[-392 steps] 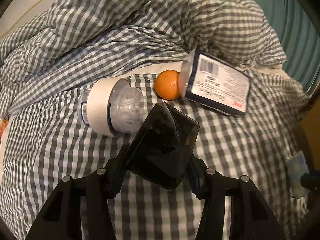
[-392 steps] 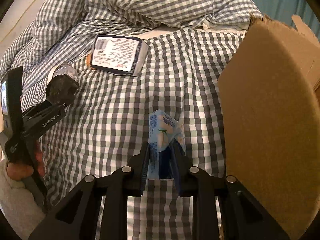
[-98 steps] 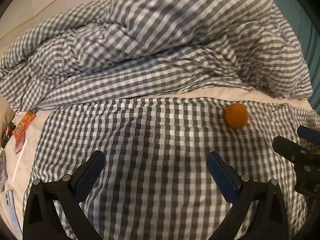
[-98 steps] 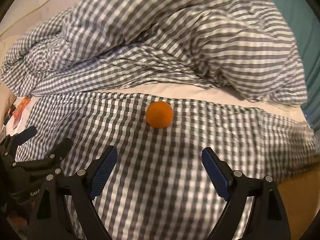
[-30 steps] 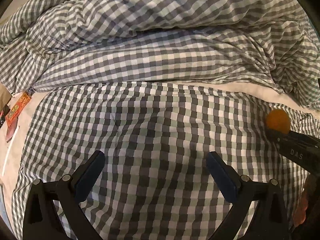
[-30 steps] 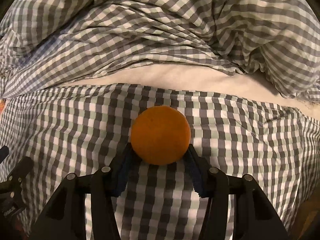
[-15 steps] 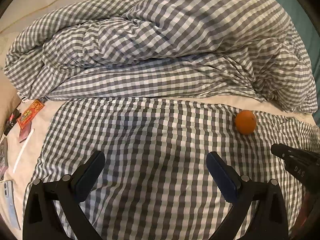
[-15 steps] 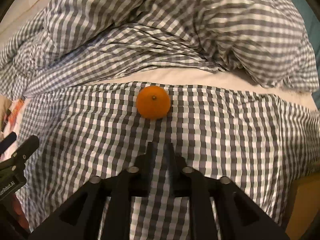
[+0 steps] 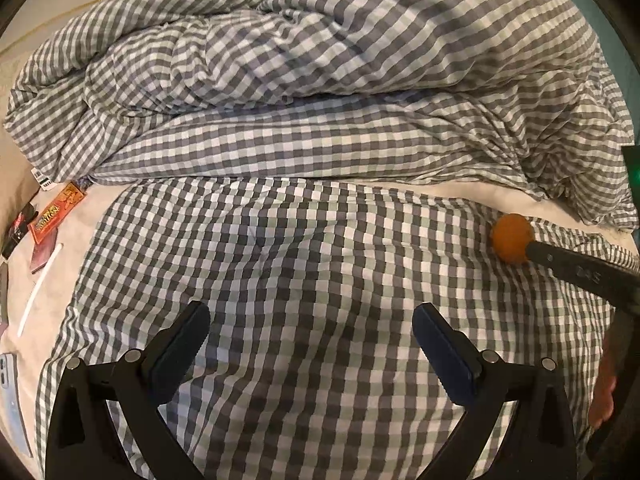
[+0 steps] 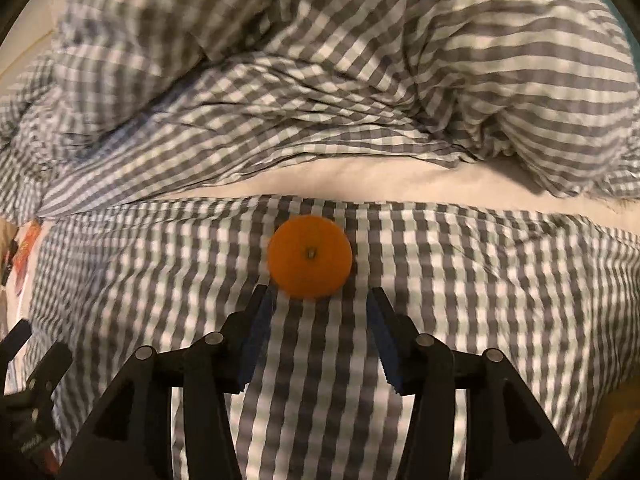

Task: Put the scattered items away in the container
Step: 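Lower right gripper around the orange and close on it, then carry the orange with right gripper into the box and release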

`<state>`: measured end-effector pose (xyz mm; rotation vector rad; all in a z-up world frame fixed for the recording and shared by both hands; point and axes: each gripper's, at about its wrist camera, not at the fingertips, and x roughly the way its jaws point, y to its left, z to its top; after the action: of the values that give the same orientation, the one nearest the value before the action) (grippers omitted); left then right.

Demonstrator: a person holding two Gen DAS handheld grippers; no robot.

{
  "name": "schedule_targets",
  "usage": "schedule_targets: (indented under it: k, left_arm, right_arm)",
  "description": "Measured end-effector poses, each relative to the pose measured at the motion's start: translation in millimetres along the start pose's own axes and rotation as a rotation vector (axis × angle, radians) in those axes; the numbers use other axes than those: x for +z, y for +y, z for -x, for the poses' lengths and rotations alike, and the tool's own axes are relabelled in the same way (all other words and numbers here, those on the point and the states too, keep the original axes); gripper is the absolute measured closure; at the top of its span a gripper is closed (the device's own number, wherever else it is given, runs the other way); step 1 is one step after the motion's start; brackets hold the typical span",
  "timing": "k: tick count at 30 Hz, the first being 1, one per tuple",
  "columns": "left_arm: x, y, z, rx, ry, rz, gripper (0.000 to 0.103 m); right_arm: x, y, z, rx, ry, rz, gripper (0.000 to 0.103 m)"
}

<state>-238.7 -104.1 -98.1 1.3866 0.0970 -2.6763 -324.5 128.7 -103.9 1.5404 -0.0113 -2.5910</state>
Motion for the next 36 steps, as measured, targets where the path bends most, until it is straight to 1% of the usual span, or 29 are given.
schedule_targets:
  k: [2, 6, 8, 11, 13, 14, 16, 20, 24, 28, 32, 36]
  left_arm:
    - [1, 1, -8, -0.001, 0.007, -0.001, 0.0]
    - [-2, 3, -23, 0.001, 0.02, 0.0, 0.0]
    - [-5, 3, -30, -0.001, 0.034, 0.002, 0.0]
    - [-8, 4, -36, 0.003, 0.047, 0.004, 0.0]
    - [-8, 5, -37, 0.002, 0.051, 0.011, 0.0]
    - [-8, 5, -37, 0.001, 0.051, 0.012, 0.0]
    - [-7, 5, -36, 0.006, 0.051, 0.007, 0.0]
    - [-4, 6, -32, 0.011, 0.05, 0.009, 0.0]
    - [-2, 3, -20, 0.01, 0.03, 0.003, 0.0]
    - [1, -4, -3, 0.01, 0.015, -0.002, 0.0]
    - [6, -13, 27, 0.01, -0.02, -0.025, 0.0]
    - [6, -21, 62, 0.002, -0.049, -0.035, 0.0]
  right_arm:
    - [3, 2, -12, -0.014, 0.011, 0.007, 0.054]
    - [9, 5, -26, 0.037, 0.009, 0.003, 0.054]
    - [10, 10, -31, 0.031, 0.005, 0.017, 0.05]
    - [10, 15, -41, -0.007, 0.016, 0.044, 0.046]
    - [9, 15, -51, -0.015, 0.031, 0.048, 0.046]
    - [9, 14, -56, -0.01, 0.047, 0.042, 0.048]
    - [7, 11, -56, -0.004, 0.035, 0.032, 0.049]
    - [-1, 16, -39, 0.007, 0.007, 0.052, 0.05]
    - [-13, 21, -6, 0.019, -0.042, 0.084, 0.05]
    - [-27, 25, 29, 0.043, -0.055, 0.098, 0.05]
    - [-34, 24, 70, 0.045, -0.078, 0.101, 0.05]
    - [-47, 13, 108, 0.04, -0.1, 0.076, 0.05]
